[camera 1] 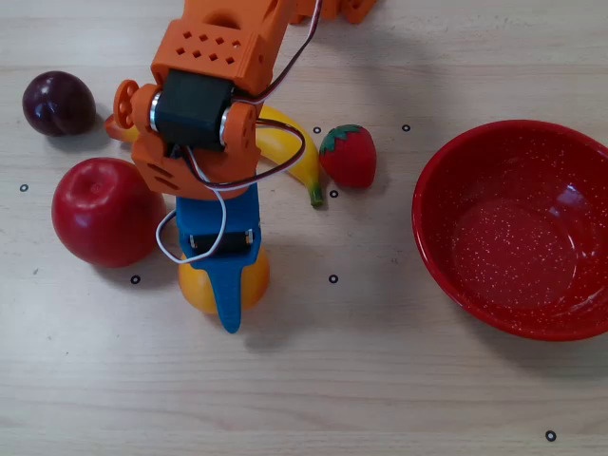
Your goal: Put the peach in the red bowl.
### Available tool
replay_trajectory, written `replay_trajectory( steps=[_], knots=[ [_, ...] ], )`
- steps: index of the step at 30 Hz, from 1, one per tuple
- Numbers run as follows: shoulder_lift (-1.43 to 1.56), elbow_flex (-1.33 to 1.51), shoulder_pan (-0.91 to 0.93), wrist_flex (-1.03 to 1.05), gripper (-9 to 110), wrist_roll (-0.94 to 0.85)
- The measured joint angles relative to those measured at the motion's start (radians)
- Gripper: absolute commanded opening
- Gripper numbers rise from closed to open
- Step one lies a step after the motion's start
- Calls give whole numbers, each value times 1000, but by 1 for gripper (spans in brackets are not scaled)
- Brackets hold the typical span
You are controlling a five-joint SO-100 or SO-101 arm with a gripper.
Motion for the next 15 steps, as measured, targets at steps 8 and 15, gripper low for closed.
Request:
replay_trajectory(
  steps=[8,15],
  knots=[
    [0,0,0,0,8,2],
    [2,0,0,-2,0,2]
  ],
)
